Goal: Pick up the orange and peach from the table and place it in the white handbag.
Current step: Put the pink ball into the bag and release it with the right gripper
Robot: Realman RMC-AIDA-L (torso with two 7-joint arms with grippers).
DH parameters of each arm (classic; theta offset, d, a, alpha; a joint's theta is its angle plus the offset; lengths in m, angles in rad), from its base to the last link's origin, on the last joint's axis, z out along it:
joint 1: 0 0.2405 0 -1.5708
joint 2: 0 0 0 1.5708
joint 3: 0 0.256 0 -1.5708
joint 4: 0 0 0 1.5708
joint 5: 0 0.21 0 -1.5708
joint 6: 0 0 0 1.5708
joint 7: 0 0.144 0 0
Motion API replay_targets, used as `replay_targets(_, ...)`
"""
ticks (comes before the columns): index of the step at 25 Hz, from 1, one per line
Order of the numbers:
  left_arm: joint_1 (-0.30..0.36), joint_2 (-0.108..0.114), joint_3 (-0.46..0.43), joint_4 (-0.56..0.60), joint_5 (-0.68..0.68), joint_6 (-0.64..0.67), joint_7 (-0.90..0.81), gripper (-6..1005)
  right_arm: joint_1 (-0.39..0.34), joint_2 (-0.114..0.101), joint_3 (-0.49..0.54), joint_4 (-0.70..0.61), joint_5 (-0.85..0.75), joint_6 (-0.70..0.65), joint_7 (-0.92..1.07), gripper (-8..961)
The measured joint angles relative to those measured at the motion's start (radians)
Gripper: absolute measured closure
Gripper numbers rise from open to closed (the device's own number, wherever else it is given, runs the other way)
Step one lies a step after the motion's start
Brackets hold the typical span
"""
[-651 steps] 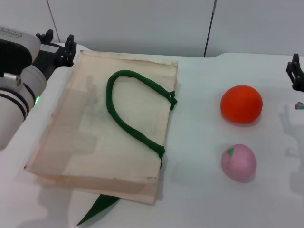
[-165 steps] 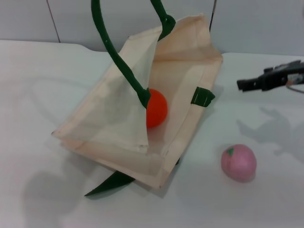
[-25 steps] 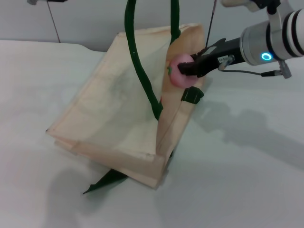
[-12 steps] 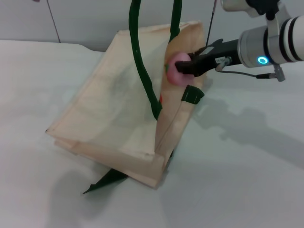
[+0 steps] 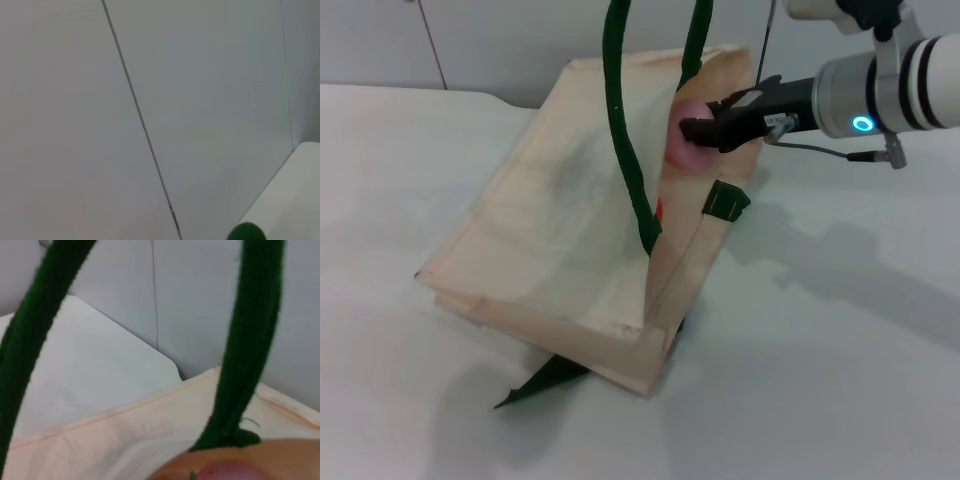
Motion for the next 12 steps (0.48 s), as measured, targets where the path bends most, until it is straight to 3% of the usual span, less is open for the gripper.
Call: replay_targets(12, -0.007, 0.000, 0.004, 0.009, 0.000, 0.000, -0.008, 858, 0.024, 0.000, -0.006, 0.038, 0.090, 0.004, -0.046, 631)
